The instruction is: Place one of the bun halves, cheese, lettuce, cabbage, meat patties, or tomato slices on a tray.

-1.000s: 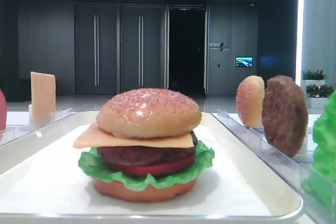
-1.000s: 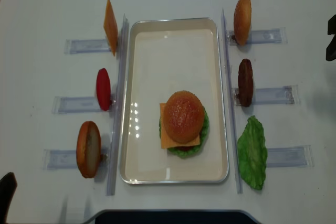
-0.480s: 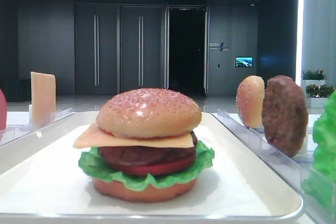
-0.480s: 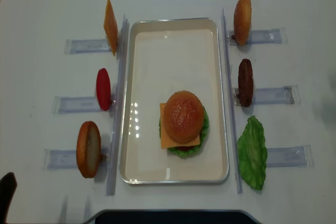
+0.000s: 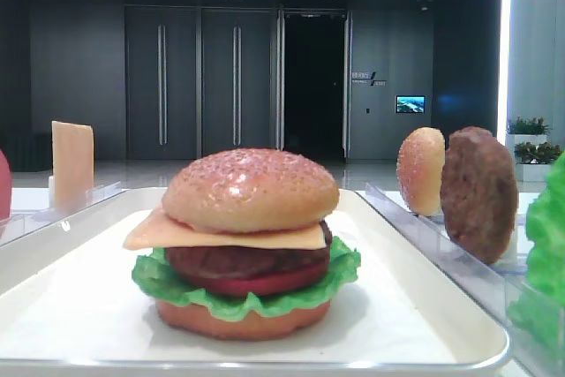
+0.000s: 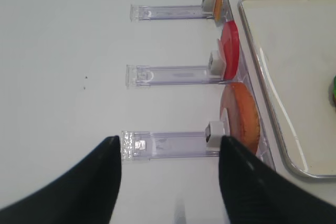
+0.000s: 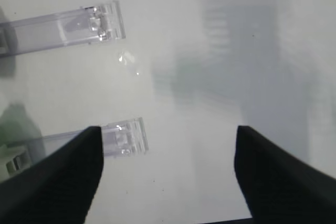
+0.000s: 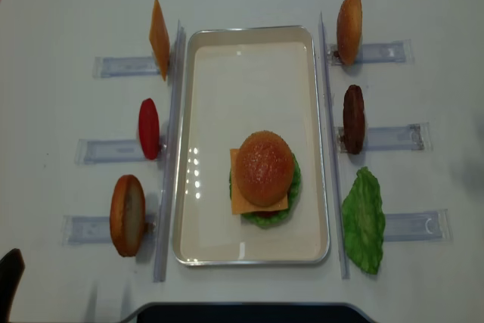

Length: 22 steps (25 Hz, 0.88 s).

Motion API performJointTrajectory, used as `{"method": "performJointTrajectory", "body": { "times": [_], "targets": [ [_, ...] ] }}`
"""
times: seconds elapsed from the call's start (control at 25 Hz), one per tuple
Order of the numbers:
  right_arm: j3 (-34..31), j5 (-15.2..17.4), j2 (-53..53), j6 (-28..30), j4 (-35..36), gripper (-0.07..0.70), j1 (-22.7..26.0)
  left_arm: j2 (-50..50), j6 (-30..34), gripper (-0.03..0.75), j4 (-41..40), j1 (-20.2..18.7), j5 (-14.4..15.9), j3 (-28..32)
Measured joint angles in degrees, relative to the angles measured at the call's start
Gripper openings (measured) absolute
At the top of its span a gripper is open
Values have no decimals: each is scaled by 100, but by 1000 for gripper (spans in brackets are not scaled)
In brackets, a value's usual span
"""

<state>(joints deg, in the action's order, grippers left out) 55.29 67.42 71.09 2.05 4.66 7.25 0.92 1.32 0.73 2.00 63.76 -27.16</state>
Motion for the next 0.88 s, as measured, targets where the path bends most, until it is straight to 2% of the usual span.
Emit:
{"method": "performJointTrajectory", "body": {
  "times": [0.56,0.76,0.88],
  "targets": [
    [-1382,-276,-2837,0,112,526,0,0,10,454,0,0,0,0],
    [-1834,-687,-3752,12,112,526,0,0,10,454,0,0,0,0],
    [-2070,-757,-4226,62,112,526,0,0,10,454,0,0,0,0]
  ]
}}
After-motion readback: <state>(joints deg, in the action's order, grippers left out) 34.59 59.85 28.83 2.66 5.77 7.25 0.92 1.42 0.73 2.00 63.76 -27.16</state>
